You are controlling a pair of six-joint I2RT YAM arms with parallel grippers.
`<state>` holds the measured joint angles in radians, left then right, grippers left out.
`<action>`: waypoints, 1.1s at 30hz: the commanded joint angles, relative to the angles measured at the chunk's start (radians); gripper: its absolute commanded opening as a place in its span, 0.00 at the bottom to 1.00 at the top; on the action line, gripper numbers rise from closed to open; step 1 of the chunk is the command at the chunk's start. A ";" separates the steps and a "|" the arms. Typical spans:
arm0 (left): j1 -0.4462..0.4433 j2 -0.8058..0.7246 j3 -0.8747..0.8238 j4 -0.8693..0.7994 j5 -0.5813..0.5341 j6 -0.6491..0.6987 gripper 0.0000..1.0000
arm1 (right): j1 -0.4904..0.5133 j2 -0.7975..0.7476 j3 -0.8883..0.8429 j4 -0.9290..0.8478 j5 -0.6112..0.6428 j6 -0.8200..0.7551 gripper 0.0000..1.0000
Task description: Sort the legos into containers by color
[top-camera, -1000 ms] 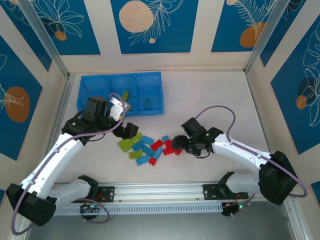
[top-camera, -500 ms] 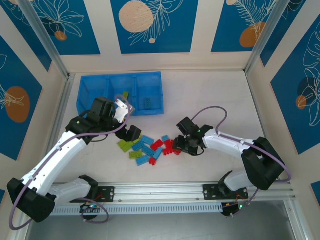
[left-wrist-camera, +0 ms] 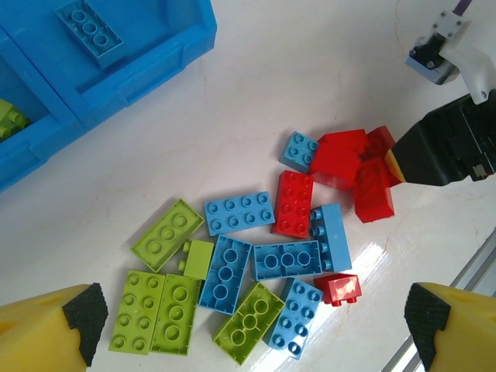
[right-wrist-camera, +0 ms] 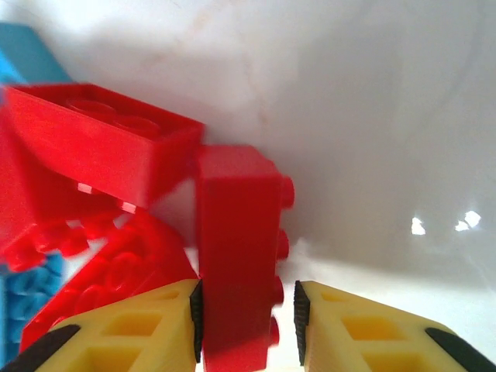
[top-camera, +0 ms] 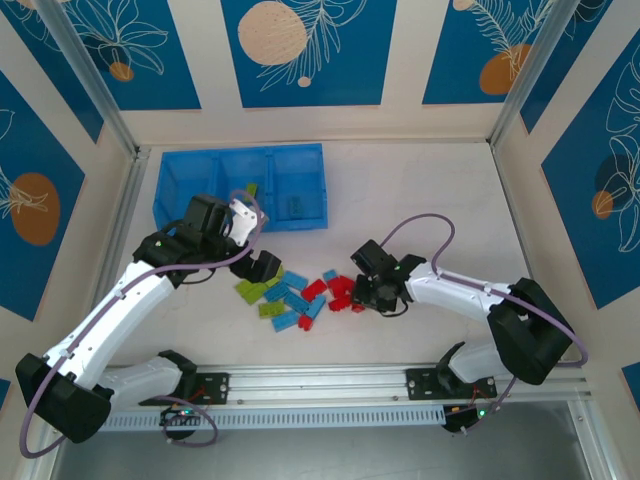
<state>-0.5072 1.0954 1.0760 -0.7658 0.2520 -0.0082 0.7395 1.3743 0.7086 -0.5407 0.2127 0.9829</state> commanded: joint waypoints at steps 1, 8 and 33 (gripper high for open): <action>-0.004 0.005 0.031 -0.018 -0.014 0.009 1.00 | 0.026 -0.020 -0.018 -0.075 0.039 -0.033 0.43; -0.003 0.006 0.033 -0.021 -0.019 0.008 1.00 | 0.073 0.037 0.025 -0.059 0.028 -0.111 0.48; -0.004 0.009 0.033 -0.027 -0.041 0.016 1.00 | 0.042 0.110 0.059 -0.064 0.128 -0.085 0.53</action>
<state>-0.5072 1.1038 1.0763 -0.7719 0.2256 -0.0078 0.7776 1.4662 0.7502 -0.5938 0.3195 0.8875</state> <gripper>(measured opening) 0.998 0.538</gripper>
